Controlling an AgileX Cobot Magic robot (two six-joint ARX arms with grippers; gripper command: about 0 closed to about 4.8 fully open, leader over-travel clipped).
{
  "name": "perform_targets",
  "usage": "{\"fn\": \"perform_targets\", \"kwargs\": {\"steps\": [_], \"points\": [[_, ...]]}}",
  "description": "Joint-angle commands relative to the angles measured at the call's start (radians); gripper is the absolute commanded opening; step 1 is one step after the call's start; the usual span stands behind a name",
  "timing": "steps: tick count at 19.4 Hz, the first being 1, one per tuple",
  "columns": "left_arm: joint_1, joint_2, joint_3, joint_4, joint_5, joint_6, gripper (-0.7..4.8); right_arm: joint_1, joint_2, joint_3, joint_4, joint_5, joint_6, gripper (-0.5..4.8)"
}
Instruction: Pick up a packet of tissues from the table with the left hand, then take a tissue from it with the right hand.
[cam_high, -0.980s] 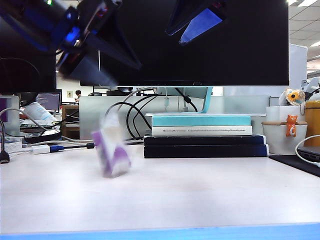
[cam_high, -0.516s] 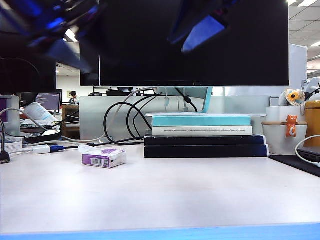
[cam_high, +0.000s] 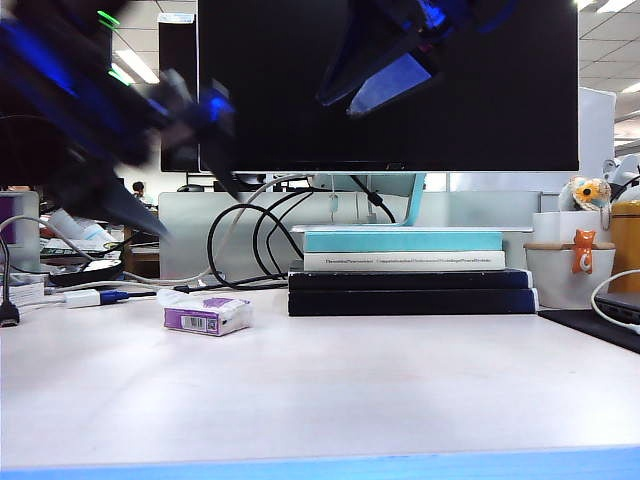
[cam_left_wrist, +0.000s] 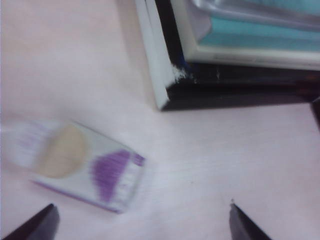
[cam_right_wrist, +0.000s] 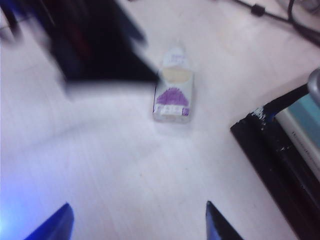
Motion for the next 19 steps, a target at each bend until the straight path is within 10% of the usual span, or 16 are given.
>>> {"fn": "perform_targets", "kwargs": {"steps": [1, 7, 19], "points": [[-0.05, 0.129, 0.063, -0.016, -0.049, -0.168, 4.79, 0.0, -0.006, 0.005, 0.004, -0.006, 0.012, 3.37], [-0.184, 0.2, 0.188, -0.074, -0.414, -0.234, 4.79, 0.0, -0.016, 0.005, -0.043, -0.005, 0.011, 3.37], [-0.216, 0.26, 0.192, -0.141, -0.475, -0.503, 4.79, 0.0, -0.043, 0.005, -0.093, -0.058, -0.009, 3.37]]}}
